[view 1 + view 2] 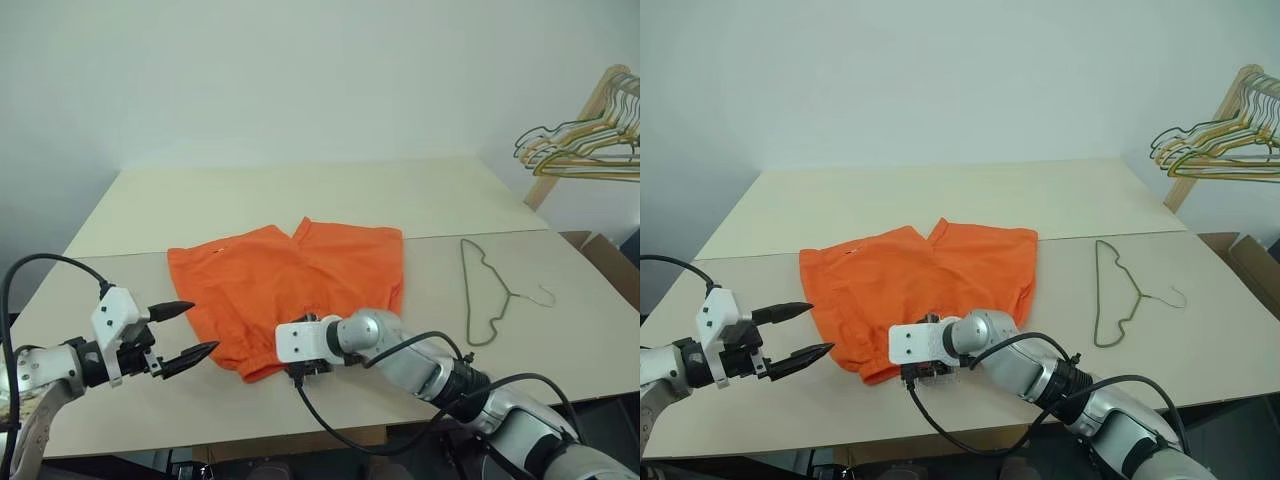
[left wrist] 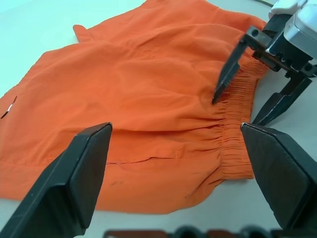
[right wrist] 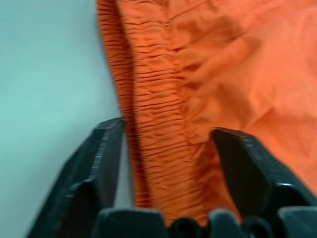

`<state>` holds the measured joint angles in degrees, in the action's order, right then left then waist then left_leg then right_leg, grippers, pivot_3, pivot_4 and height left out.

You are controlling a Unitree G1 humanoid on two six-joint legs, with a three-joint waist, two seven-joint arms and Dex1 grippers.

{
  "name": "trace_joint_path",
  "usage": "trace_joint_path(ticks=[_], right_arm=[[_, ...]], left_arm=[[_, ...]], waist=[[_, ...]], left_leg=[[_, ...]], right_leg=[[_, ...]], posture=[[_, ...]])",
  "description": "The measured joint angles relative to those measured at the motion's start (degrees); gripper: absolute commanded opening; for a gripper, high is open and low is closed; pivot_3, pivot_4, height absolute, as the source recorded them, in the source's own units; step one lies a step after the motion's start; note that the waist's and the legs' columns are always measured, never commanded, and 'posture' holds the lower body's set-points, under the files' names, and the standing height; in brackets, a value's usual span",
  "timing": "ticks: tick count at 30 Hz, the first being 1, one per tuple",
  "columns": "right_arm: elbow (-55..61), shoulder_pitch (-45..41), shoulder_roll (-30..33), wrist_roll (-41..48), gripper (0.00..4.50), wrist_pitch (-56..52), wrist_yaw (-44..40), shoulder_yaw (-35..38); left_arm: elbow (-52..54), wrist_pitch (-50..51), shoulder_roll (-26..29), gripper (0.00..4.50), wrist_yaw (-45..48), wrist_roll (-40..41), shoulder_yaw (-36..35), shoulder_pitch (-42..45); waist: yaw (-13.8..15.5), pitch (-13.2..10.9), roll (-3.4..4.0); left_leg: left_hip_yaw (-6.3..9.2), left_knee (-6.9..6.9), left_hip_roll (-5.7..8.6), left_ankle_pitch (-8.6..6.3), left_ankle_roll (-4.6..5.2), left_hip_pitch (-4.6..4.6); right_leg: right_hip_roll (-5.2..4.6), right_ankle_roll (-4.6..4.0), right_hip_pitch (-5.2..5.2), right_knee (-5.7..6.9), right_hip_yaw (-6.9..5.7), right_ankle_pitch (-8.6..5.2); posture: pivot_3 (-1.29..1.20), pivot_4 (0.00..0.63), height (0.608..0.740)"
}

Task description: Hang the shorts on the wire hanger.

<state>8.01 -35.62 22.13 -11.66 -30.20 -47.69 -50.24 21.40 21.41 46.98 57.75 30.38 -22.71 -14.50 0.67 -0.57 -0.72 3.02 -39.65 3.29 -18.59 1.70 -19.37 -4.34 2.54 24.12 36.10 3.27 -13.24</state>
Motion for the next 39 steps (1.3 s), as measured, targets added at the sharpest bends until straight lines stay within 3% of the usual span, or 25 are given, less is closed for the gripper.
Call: trace_joint_path(ticks=[6, 13, 18, 22, 23, 26, 30, 32, 35, 39], right_arm=[[-0.17, 0.66, 1.01, -1.68, 0.04, 2.86, -1.16, 1.06], [1.72, 4.24, 11.04, -2.29, 0.04, 16.02, -3.11, 4.62], [-2.98, 5.59, 26.15, -1.36, 0.04, 38.57, -7.14, 11.64], [-15.97, 4.28, 30.46, -1.08, 0.04, 56.79, -8.71, 15.29], [-18.61, 3.8, 30.38, -1.02, 0.54, 59.71, -9.26, 15.47], [-24.01, 2.6, 30.08, -1.41, 1.39, 66.55, -10.31, 15.47], [-25.0, 2.82, 30.43, 1.16, 2.7, 66.19, -15.0, 16.79], [-21.36, 4.48, 31.78, 5.81, 2.7, 60.96, -18.44, 18.77], [-11.03, 7.73, 34.74, 16.07, 2.7, 44.92, -22.91, 23.56], [4.27, 9.95, 36.89, 26.65, 2.7, 23.93, -22.31, 30.73]], left_arm=[[-0.4, -0.1, 0.0, 4.5, 0.28, -0.08, 0.07, 0.29], [-1.88, -0.3, -0.06, 4.5, 0.46, -0.91, 1.24, 1.52], [-3.08, -1.74, 0.0, 4.5, 1.5, -1.27, 1.84, 3.03], [-4.43, -2.32, 0.0, 4.5, 1.92, -1.87, 3.26, 4.25], [-4.54, -2.36, 0.0, 4.5, 1.94, -2.03, 3.66, 4.58], [-4.55, -2.4, 0.0, 4.5, 1.99, -2.06, 4.05, 5.01], [-4.53, -2.4, 0.0, 4.5, 2.14, -2.06, 4.16, 5.02], [-4.47, -2.41, 0.0, 4.5, 2.28, -2.05, 4.19, 4.85], [-4.38, -2.42, 0.02, 4.5, 2.45, -2.05, 4.18, 4.62], [-4.3, -2.42, 0.02, 4.5, 2.45, -2.17, 4.26, 4.7]], waist=[[-0.02, 0.01, -0.01], [0.17, 0.01, -0.04], [-0.02, -0.07, -0.04], [-0.56, -0.09, -0.09], [-0.79, -0.08, -0.09], [-1.37, -0.08, -0.09], [-1.41, -0.1, -0.1], [-1.3, -0.11, -0.09], [-0.77, -0.14, -0.05], [-0.27, -0.14, -0.04]], left_leg=[[0.0, 0.02, 0.0, -0.01, 0.02, 0.05], [-0.02, 0.01, 0.07, -0.02, 0.03, 0.03], [-0.1, 0.03, -0.01, -0.06, 0.1, 0.03], [-0.17, 0.05, -0.1, -0.06, 0.1, 0.07], [-0.18, 0.05, -0.11, -0.06, 0.1, 0.07], [-0.19, 0.07, -0.11, -0.06, 0.11, 0.03], [-0.18, 0.08, -0.12, -0.08, 0.13, -0.02], [-0.15, 0.08, -0.13, -0.09, 0.15, -0.03], [-0.11, 0.06, -0.16, -0.1, 0.18, -0.1], [-0.12, 0.08, -0.2, -0.11, 0.17, -0.07]], right_leg=[[0.0, -0.01, 0.0, 0.01, 0.0, 0.0], [-0.08, 0.01, -0.03, -0.07, -0.04, -0.01], [-0.05, -0.03, -0.16, -0.09, -0.04, -0.03], [-0.01, -0.08, -0.27, -0.08, 0.01, -0.04], [-0.01, -0.09, -0.27, -0.07, 0.03, -0.04], [-0.03, -0.11, -0.18, -0.04, 0.08, -0.05], [-0.06, -0.11, -0.14, -0.04, 0.09, -0.06], [-0.08, -0.12, -0.15, -0.04, 0.08, -0.06], [-0.1, -0.12, -0.12, -0.04, 0.08, -0.06], [-0.08, -0.13, -0.11, -0.04, 0.07, -0.07]], posture=[[0.05, 0.0, 0.74], [0.03, 0.0, 0.74], [0.02, 0.0, 0.74], [0.01, 0.0, 0.74], [0.02, 0.0, 0.74], [0.02, 0.0, 0.74], [0.02, 0.0, 0.74], [0.02, 0.0, 0.74], [0.01, 0.0, 0.74], [0.0, 0.0, 0.74]])
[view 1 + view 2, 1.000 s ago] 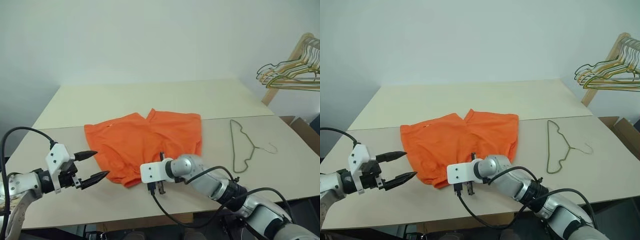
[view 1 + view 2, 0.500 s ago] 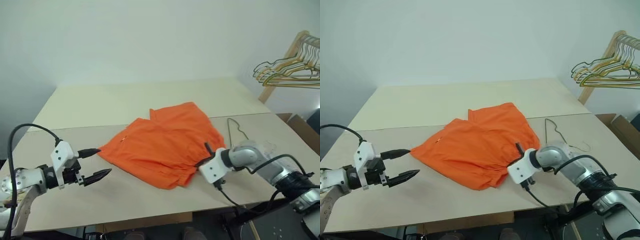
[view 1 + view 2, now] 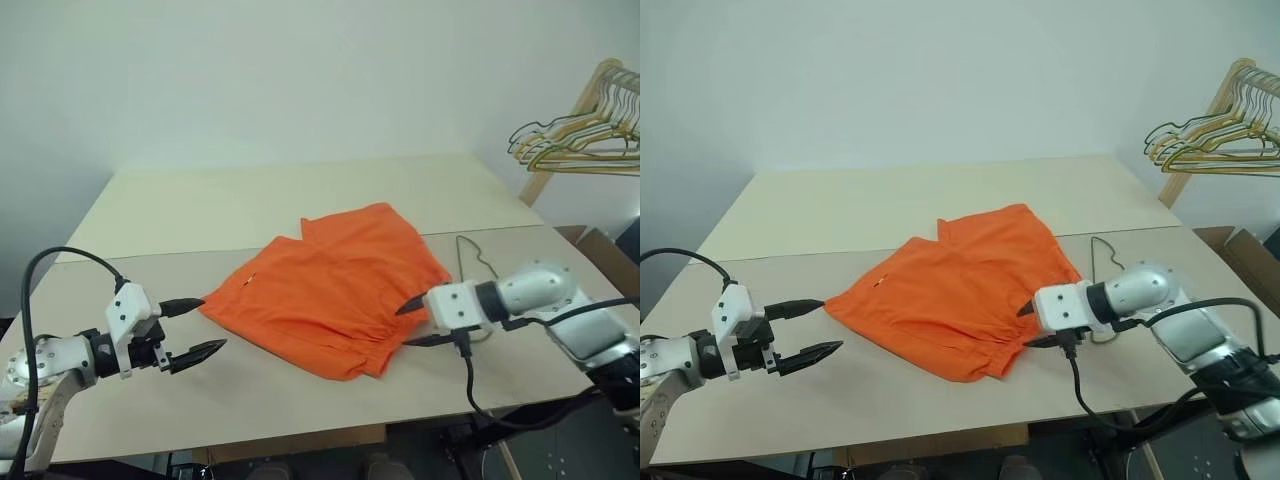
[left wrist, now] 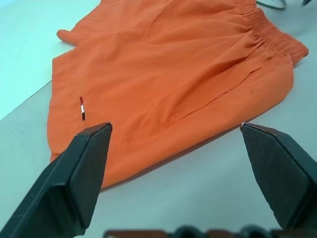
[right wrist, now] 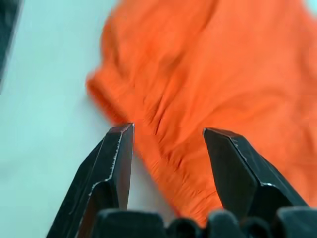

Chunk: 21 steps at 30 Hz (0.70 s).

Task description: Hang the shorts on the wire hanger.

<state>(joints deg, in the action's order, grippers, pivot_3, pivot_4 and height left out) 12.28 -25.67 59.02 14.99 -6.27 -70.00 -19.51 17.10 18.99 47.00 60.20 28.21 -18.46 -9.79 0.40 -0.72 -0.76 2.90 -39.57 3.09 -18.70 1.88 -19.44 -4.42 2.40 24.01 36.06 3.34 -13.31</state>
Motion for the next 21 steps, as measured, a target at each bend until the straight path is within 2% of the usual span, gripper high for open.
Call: trace_joint_path(ticks=[4, 8, 14, 21], right_arm=[[13.08, 3.59, -3.24, 0.96, 2.7, -18.64, 8.27, 0.44], [20.55, 5.45, -7.22, -1.03, 2.7, -29.91, 14.74, -2.73], [22.46, 6.66, -9.07, -8.66, 2.7, -36.14, 20.13, -10.04], [20.2, 6.92, -9.14, -20.71, 2.7, -34.68, 23.21, -18.16]], left_arm=[[-0.01, 0.0, 0.0, 4.5, -0.01, -0.35, 0.89, 0.15], [-0.03, 0.0, 0.03, 4.5, 0.1, -0.39, 1.56, 0.8], [-0.35, 0.0, 0.44, 4.5, 0.52, -0.51, 1.85, 2.21], [-0.43, 0.02, 0.54, 4.5, 0.55, -1.05, 2.17, 2.33]], waist=[[0.39, 0.01, -0.05], [0.37, 0.01, -0.06], [0.29, 0.01, -0.06], [0.21, 0.01, -0.06]], left_leg=[[-0.01, -0.02, 0.04, -0.01, 0.01, -0.1], [0.0, -0.07, 0.06, 0.0, 0.0, -0.25], [0.01, -0.1, 0.08, 0.01, -0.02, -0.28], [-0.01, -0.12, 0.09, 0.03, -0.06, -0.27]], right_leg=[[-0.03, 0.01, 0.04, -0.01, -0.01, 0.0], [-0.03, 0.02, 0.16, 0.0, -0.04, 0.01], [-0.01, 0.02, 0.18, -0.01, -0.06, 0.01], [0.0, 0.02, 0.18, 0.0, -0.07, 0.01]], posture=[[-0.01, 0.0, 0.74], [-0.01, 0.0, 0.74], [-0.01, 0.0, 0.74], [0.0, 0.0, 0.74]])
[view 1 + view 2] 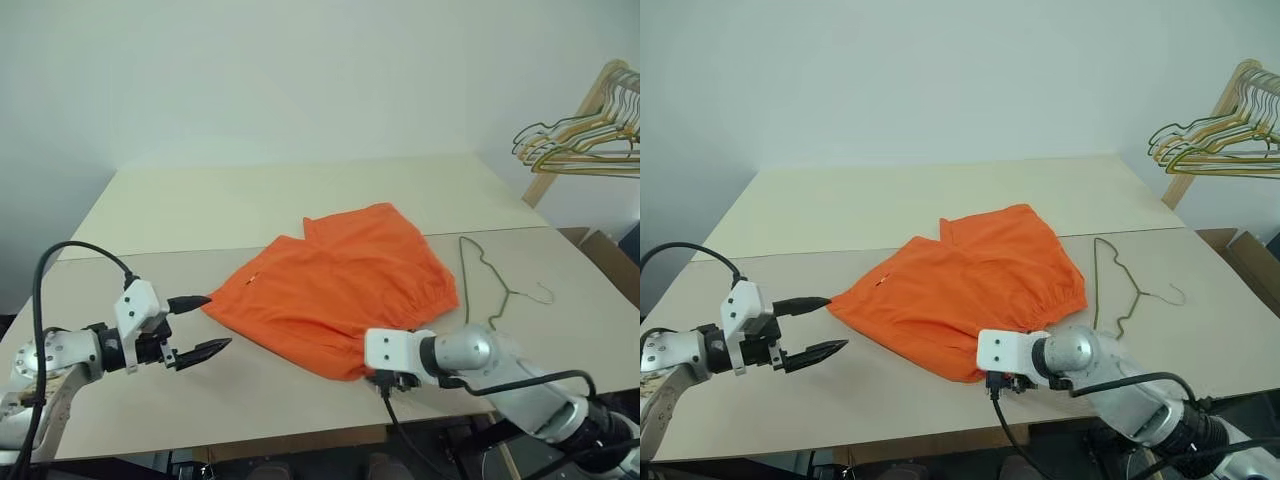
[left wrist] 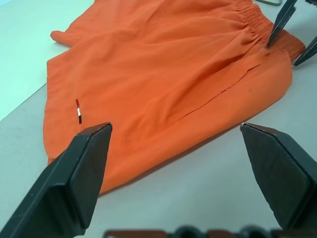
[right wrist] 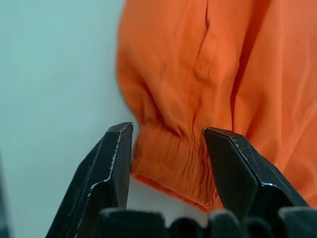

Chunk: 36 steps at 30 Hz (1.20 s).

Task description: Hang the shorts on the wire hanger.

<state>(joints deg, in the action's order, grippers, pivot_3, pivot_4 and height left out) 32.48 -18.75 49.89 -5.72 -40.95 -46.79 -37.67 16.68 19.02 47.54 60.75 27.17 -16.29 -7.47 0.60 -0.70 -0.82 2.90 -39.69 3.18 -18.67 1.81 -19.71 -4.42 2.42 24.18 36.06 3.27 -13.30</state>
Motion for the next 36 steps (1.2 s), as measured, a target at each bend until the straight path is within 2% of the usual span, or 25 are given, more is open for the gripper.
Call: trace_joint_path(ticks=[2, 5, 9, 11, 19, 23, 28, 35, 36], right_arm=[[-0.36, -0.13, -0.07, -2.65, 2.7, 1.71, 0.53, -0.68], [-1.43, -0.08, -0.55, -4.44, 2.12, 3.29, 0.45, -0.77], [-2.93, 0.42, -0.4, -6.46, 0.69, 6.42, -1.01, -0.75], [-3.52, 1.07, 0.54, -7.14, 0.08, 9.44, -1.85, -0.12], [-6.68, 2.02, 1.72, -8.07, 0.03, 16.3, -4.6, 2.68], [-7.98, 2.04, -0.19, -9.62, 0.03, 16.88, -4.28, 3.32], [-10.17, 1.88, -2.31, -11.7, 0.03, 17.13, -3.46, 4.41], [-10.34, 3.22, -3.16, -13.35, 0.03, 17.17, -3.63, 5.75], [-10.26, 3.4, -3.19, -13.43, 0.01, 17.18, -3.68, 5.88]], left_arm=[[-0.34, -0.04, 0.0, 4.5, 0.02, -0.15, 0.09, 0.07], [-2.11, -0.64, 0.51, 4.5, 0.17, -1.88, 1.0, 0.08], [-8.27, -3.73, 0.8, 4.5, 0.92, -5.33, 3.6, 3.27], [-14.7, -7.82, 1.57, 4.5, 1.4, -9.25, 6.28, 7.18], [-42.37, -23.9, 1.03, 4.5, 2.36, -21.66, 15.93, 26.02], [-54.76, -30.26, -0.27, 4.5, 8.02, -25.74, 21.6, 34.3], [-65.44, -38.5, -1.83, 4.5, 9.95, -31.13, 26.32, 41.92], [-77.48, -44.39, -7.13, 4.5, 3.08, -35.48, 27.21, 49.44], [-78.28, -44.75, -7.63, 4.32, 2.53, -35.81, 27.25, 49.91]], waist=[[0.02, 0.02, -0.02], [0.04, 0.03, -0.05], [0.17, 0.02, -0.09], [0.43, 0.03, -0.1], [0.24, 0.12, -0.33], [0.03, 0.15, -0.37], [-0.21, 0.17, -0.4], [0.19, 0.26, -0.4], [0.22, 0.29, -0.39]], left_leg=[[0.01, 0.0, -0.01, 0.0, -0.01, 0.09], [0.0, 0.01, -0.01, 0.0, 0.0, 0.28], [0.03, 0.0, 0.0, -0.01, 0.02, 0.4], [0.04, 0.0, 0.04, -0.01, 0.02, 0.4], [0.01, -0.04, 0.11, 0.0, 0.01, 0.26], [0.0, -0.13, 0.11, 0.02, -0.01, 0.08], [-0.02, -0.17, 0.11, 0.01, 0.03, 0.09], [0.04, -0.25, 0.18, 0.01, 0.05, 0.09], [0.04, -0.25, 0.19, 0.0, 0.06, 0.1]], right_leg=[[0.02, 0.0, -0.07, 0.0, -0.01, 0.0], [0.04, 0.0, -0.16, 0.0, -0.01, 0.0], [0.04, 0.0, -0.19, -0.01, -0.09, 0.0], [0.03, 0.0, -0.2, -0.03, -0.13, 0.0], [-0.01, 0.02, -0.2, -0.02, -0.17, 0.01], [0.03, 0.02, -0.11, 0.06, -0.2, 0.02], [0.03, 0.02, -0.15, 0.11, -0.18, 0.02], [0.01, 0.09, -0.21, 0.13, -0.2, 0.05], [0.01, 0.1, -0.22, 0.13, -0.2, 0.06]], posture=[[0.0, 0.0, 0.74], [0.0, 0.0, 0.74], [0.01, 0.0, 0.74], [0.0, 0.0, 0.74], [0.0, 0.0, 0.74], [-0.01, 0.0, 0.74], [-0.02, 0.0, 0.74], [-0.03, 0.0, 0.74], [-0.04, 0.0, 0.74]])
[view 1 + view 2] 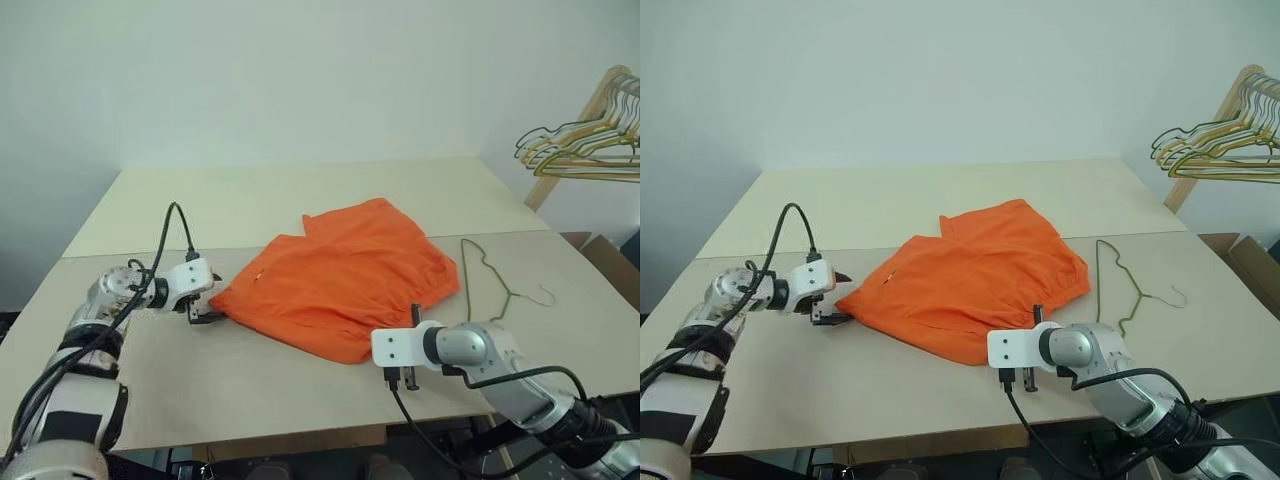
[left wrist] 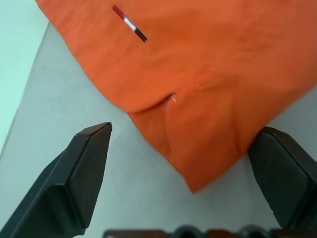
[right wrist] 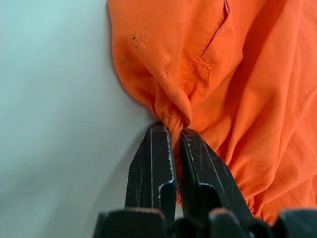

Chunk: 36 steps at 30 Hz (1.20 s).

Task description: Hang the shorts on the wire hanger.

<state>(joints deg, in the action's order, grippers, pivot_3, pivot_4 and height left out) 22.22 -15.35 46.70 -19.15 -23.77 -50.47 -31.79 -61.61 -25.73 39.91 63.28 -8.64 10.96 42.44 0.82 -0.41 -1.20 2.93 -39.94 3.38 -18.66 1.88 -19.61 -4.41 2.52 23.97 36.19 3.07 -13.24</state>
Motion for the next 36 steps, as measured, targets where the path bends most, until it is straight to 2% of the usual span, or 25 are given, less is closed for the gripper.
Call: trace_joint_path(ticks=[3, 14, 18, 21, 27, 31, 36], right_arm=[[0.16, 0.47, -0.4, -0.45, 0.0, 0.03, -0.28, 0.52], [-0.06, 0.72, -1.36, -1.43, 0.0, 0.38, -0.71, 1.08], [-0.3, 0.61, -1.58, -1.53, 0.0, 0.93, -0.74, 1.14], [-1.21, 0.57, -0.26, -1.53, 0.0, 4.06, -0.82, 1.5], [-7.84, -1.91, 3.41, -0.96, 0.0, 18.35, -1.74, 2.96], [-14.89, -6.59, 4.56, -0.85, 0.0, 30.69, -3.44, 3.19], [-22.32, -11.37, 4.49, -2.09, 0.0, 41.44, -4.74, 2.81]], left_arm=[[-2.51, -1.19, -1.16, 3.68, -0.71, -0.94, 0.29, 1.33], [-4.23, -5.27, -0.84, 0.13, 1.44, -3.56, 1.73, 1.67], [-2.56, -5.94, 0.36, 0.04, 2.16, -3.56, 1.68, 0.37], [4.73, -6.62, 4.0, 0.04, 3.85, -3.17, 1.52, -4.16], [31.84, 1.15, 11.16, 0.04, 6.46, 2.23, -1.27, -21.58], [53.44, 13.52, 16.15, 0.04, 5.6, 4.13, -4.69, -35.39], [73.19, 28.05, 18.76, 0.04, 4.29, 4.77, -8.34, -46.99]], waist=[[-0.08, 0.06, 0.01], [-0.48, 0.09, 0.02], [-1.0, 0.1, 0.01], [-2.0, 0.1, 0.04], [-3.63, 0.07, 0.13], [-3.66, -0.04, 0.3], [-3.04, -0.1, 0.32]], left_leg=[[0.0, -0.02, 0.0, -0.01, 0.01, -0.01], [-0.01, -0.02, -0.04, 0.0, 0.0, 0.0], [-0.02, -0.02, -0.05, 0.0, -0.01, -0.01], [-0.09, 0.02, -0.11, 0.0, -0.02, -0.03], [-0.2, 0.05, -0.17, -0.1, 0.16, 0.01], [-0.26, 0.13, -0.21, -0.11, 0.16, 0.16], [-0.32, 0.14, -0.2, -0.12, 0.19, 0.21]], right_leg=[[0.0, 0.01, -0.01, 0.0, 0.0, 0.0], [0.04, 0.0, 0.02, 0.04, 0.01, 0.01], [0.04, 0.01, 0.04, 0.04, 0.01, 0.01], [0.04, 0.0, 0.15, 0.05, 0.08, 0.01], [0.02, 0.02, 0.17, 0.03, 0.25, 0.0], [0.05, 0.02, 0.12, 0.12, 0.32, 0.0], [0.04, 0.02, 0.05, 0.08, 0.34, -0.01]], posture=[[-0.05, 0.0, 0.74], [-0.04, 0.0, 0.74], [-0.05, 0.0, 0.74], [-0.05, 0.0, 0.74], [-0.03, 0.0, 0.74], [-0.01, 0.0, 0.74], [0.01, 0.0, 0.74]])
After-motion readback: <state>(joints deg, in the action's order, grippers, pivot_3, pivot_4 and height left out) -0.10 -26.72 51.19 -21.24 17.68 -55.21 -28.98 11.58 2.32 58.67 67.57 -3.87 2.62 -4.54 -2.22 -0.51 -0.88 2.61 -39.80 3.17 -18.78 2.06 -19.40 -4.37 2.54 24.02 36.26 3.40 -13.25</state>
